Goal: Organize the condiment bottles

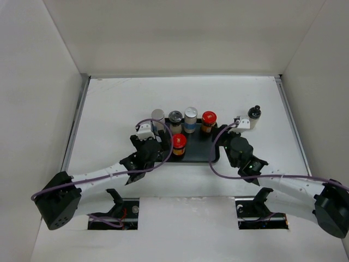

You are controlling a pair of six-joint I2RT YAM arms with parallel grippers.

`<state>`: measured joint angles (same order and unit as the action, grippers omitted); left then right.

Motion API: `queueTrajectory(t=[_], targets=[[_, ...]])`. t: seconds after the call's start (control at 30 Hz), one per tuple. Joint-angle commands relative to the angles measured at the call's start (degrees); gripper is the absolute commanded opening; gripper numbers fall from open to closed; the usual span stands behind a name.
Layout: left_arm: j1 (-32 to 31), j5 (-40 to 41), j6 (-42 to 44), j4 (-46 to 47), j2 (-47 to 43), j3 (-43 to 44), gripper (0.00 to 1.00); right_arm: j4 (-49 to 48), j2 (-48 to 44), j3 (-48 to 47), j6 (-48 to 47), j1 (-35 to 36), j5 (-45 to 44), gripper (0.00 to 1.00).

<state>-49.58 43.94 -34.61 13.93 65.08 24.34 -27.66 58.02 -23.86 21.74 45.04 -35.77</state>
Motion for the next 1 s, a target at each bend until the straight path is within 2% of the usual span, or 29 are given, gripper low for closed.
queueTrajectory(t=[0.0,0.1,0.27,0.3,0.33,0.43,0.5,0.57,0.7,0.97], targets=[[-0.47,1.32,0.60,4.96,-4.51,-0.34,0.89,-1.70,-2.20,-0.14,0.59,-0.87,-0.88,0.43],[0.06,1.41,1.30,4.96,-7.50,-0.34,0.99,1.19,-3.52,-1.71,0.68,-2.27,-1.49,0.34],[0.85,1.76,3.58,6.27,-14.44,-0.43,1.00,10.33,-3.61,-8.91,0.76,-6.92,-5.01,0.35],[1.11,1.85,4.28,7.15,-16.54,-0.95,1.00,11.56,-3.53,-9.88,0.68,-8.16,-5.62,0.37],[1.46,1.93,5.42,8.38,-18.91,-1.57,1.00,12.45,-3.35,-10.68,0.50,-9.47,-6.06,0.45],[3.83,4.30,9.29,12.95,-26.21,-5.95,1.00,13.33,-1.95,-12.35,-1.25,-14.74,-7.20,0.81],[6.63,8.50,8.78,16.55,-31.91,-11.65,1.00,13.86,0.50,-13.75,-2.22,-19.65,-7.56,0.96],[7.18,11.15,8.07,16.92,-34.83,-14.74,1.00,15.61,2.96,-15.25,-2.31,-22.83,-7.39,1.00],[6.56,15.64,6.67,17.44,-35.20,-18.53,1.00,16.59,8.68,-17.27,-3.71,-29.25,-7.03,1.00],[9.64,11.79,4.29,25.78,-28.08,-22.31,1.00,16.50,20.19,-24.12,-4.77,-36.46,2.18,1.00]])
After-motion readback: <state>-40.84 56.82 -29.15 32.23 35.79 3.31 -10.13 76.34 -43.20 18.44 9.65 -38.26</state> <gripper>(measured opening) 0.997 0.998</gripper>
